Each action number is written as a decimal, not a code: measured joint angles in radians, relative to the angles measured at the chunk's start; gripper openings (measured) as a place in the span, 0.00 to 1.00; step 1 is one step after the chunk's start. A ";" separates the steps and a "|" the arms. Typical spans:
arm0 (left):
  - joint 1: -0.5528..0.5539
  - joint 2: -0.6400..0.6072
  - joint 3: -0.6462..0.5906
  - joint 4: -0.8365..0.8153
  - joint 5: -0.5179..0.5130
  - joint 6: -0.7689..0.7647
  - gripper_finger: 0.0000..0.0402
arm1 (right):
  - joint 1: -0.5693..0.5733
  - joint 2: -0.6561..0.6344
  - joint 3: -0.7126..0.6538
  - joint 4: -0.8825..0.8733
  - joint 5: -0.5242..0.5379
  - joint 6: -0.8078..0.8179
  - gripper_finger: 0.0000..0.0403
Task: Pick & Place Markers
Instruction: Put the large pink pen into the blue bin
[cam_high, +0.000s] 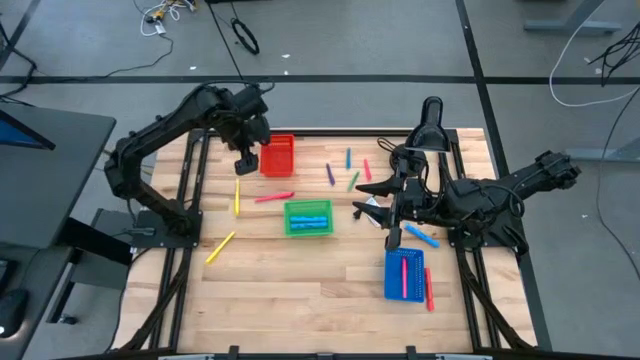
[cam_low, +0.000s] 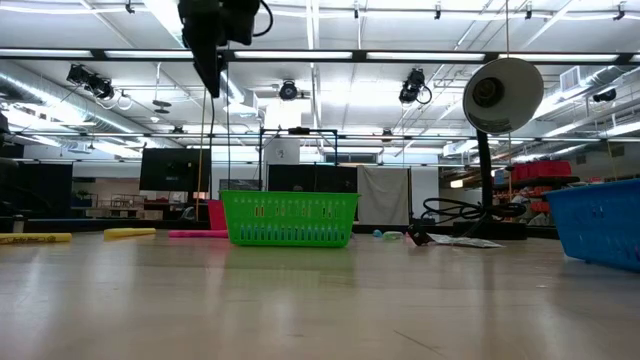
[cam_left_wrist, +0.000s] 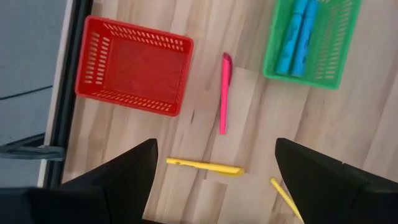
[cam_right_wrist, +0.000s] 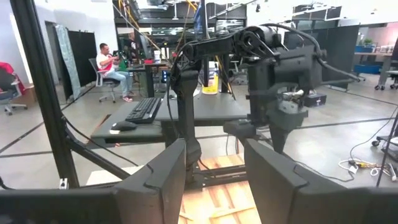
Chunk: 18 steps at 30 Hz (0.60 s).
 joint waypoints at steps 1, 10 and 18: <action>0.001 0.005 0.000 -0.003 0.003 0.007 0.83 | 0.000 0.000 0.000 0.000 0.000 -0.001 0.41; -0.003 0.004 -0.044 0.039 0.008 0.033 0.83 | 0.000 0.000 0.000 0.003 0.000 -0.035 0.41; -0.002 0.006 -0.257 0.182 0.029 0.031 0.83 | 0.000 0.000 0.000 0.003 0.000 -0.050 0.41</action>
